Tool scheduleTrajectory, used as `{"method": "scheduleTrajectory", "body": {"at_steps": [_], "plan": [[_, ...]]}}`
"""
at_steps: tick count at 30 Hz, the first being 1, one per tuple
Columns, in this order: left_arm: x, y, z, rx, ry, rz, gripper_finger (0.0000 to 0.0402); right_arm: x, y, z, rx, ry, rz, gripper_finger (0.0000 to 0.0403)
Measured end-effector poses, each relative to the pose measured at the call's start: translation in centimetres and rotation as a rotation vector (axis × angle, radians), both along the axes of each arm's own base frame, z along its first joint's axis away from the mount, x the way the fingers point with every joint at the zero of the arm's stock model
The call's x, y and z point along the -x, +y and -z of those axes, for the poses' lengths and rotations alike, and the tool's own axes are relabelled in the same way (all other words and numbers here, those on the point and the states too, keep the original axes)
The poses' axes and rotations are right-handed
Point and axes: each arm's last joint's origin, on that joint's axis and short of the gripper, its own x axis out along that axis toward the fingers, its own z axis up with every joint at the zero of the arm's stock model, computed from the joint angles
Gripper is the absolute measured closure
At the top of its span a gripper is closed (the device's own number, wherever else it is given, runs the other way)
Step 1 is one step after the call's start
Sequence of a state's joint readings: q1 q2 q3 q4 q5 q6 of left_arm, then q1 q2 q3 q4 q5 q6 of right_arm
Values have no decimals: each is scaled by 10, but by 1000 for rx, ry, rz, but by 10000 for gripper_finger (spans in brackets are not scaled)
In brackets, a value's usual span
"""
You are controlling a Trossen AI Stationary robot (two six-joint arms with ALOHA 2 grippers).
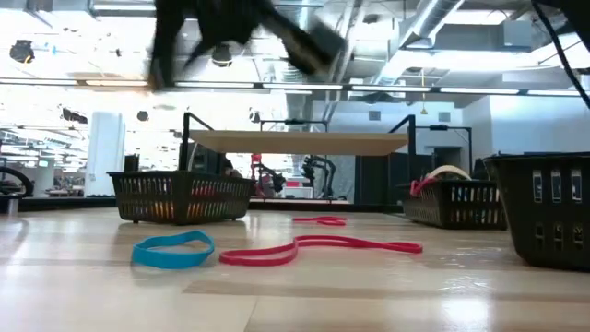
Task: Pick & Place Office Desk Supplies
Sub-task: Put the yellow spring keychain into the left black bin
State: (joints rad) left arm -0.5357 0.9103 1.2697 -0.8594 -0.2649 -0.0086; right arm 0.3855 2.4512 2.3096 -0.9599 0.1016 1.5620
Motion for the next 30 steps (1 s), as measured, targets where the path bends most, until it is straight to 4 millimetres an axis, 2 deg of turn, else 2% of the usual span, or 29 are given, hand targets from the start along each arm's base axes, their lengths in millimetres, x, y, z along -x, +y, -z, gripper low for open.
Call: {"method": "scheduleTrajectory", "body": {"at_steps": [1, 3, 7, 11, 15, 18, 20, 23, 26, 30], "plan": [[3, 2, -4, 26, -33, -4, 400, -2, -7, -20, 33, -66, 3, 399], [11, 7, -12, 91, -94, -30, 401, -2, -16, -46, 106, -178, -9, 399], [30, 25, -21, 204, -166, -190, 400, 2, -44, -78, 263, -256, -21, 400], [50, 42, -18, 274, -146, -325, 401, 7, -81, -106, 410, -259, -118, 401], [64, 50, -6, 320, -32, -395, 399, 2, -119, -102, 417, -198, -254, 402], [71, 52, 2, 339, 68, -413, 398, -2, -153, -102, 398, -188, -292, 402], [74, 53, 6, 345, 101, -434, 400, -6, -173, -96, 404, -166, -296, 402], [73, 53, 6, 356, 111, -446, 401, -10, -191, -81, 355, -129, -326, 400], [72, 53, 7, 350, 113, -445, 399, -15, -203, -73, 282, -141, -357, 373], [72, 53, 7, 347, 114, -446, 398, -23, -218, -65, 252, -182, -367, 303]]}}
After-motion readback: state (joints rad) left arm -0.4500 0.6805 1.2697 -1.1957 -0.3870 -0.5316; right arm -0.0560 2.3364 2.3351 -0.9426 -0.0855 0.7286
